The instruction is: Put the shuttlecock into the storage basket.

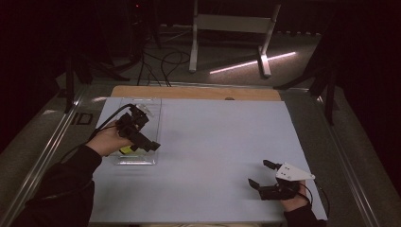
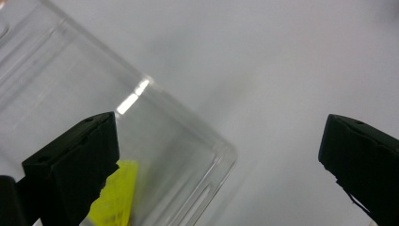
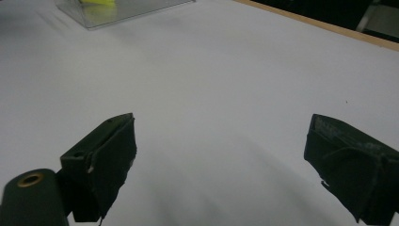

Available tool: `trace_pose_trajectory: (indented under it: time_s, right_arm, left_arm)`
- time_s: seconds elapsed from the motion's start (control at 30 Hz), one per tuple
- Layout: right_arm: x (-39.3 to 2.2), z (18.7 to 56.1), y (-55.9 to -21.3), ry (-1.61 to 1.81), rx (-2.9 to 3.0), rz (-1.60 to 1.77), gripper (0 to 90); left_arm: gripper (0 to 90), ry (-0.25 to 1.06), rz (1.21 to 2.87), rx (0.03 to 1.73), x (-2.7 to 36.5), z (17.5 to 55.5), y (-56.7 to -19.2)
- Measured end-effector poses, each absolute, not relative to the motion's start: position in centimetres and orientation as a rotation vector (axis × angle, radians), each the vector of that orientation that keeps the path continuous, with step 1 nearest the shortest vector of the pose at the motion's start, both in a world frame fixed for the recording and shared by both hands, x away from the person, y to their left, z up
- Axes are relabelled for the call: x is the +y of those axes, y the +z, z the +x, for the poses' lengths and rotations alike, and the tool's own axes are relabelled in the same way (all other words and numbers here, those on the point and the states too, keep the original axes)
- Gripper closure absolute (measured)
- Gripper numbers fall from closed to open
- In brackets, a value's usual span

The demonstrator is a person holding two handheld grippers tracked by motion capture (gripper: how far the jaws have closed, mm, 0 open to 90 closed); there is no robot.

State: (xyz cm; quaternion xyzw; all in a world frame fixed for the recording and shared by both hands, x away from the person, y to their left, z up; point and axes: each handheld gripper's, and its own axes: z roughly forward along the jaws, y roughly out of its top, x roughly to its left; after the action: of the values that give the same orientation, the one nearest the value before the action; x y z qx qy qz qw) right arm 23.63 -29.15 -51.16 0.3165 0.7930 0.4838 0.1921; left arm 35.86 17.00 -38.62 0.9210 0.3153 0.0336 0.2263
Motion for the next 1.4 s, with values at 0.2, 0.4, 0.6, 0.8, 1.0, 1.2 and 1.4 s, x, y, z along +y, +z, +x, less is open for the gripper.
trace_pose_trajectory:
  time_s: [0.2, 0.4, 0.6, 0.8, 1.0, 1.2, 1.4]
  right_arm:
    - [-29.2, 23.6, -51.1, 1.361, 2.227, 0.888, 9.8]
    - [-29.2, 23.6, -51.1, 1.364, 2.226, 0.888, 9.8]
    - [-29.3, 23.7, -51.1, 1.371, 2.222, 0.89, 9.8]
    - [-29.2, 23.6, -51.1, 1.371, 2.225, 0.89, 9.8]
    - [-29.2, 23.6, -51.1, 1.372, 2.225, 0.89, 9.8]
    - [-29.2, 23.7, -51.1, 1.374, 2.228, 0.891, 9.8]
    - [-29.4, 23.8, -51.1, 1.394, 2.225, 0.905, 9.8]
  left_arm:
    - [0.2, 0.068, 2.521, 0.78, 14.8, 35.6, -38.6]
    - [0.2, 0.048, 2.509, 0.722, 13.1, 35.4, -38.9]
    - [0.2, 0.046, 2.513, 0.657, 11.7, 34.9, -39.5]
    - [0.2, 0.019, 2.509, 0.605, 10.8, 34.3, -40.6]
    - [0.2, -0.01, 2.496, 0.573, 10.2, 33.6, -41.8]
    - [0.2, -0.021, 2.498, 0.522, 9.5, 32.6, -43.2]
    - [0.2, -0.042, 2.5, 0.483, 9.6, 31.3, -45.4]
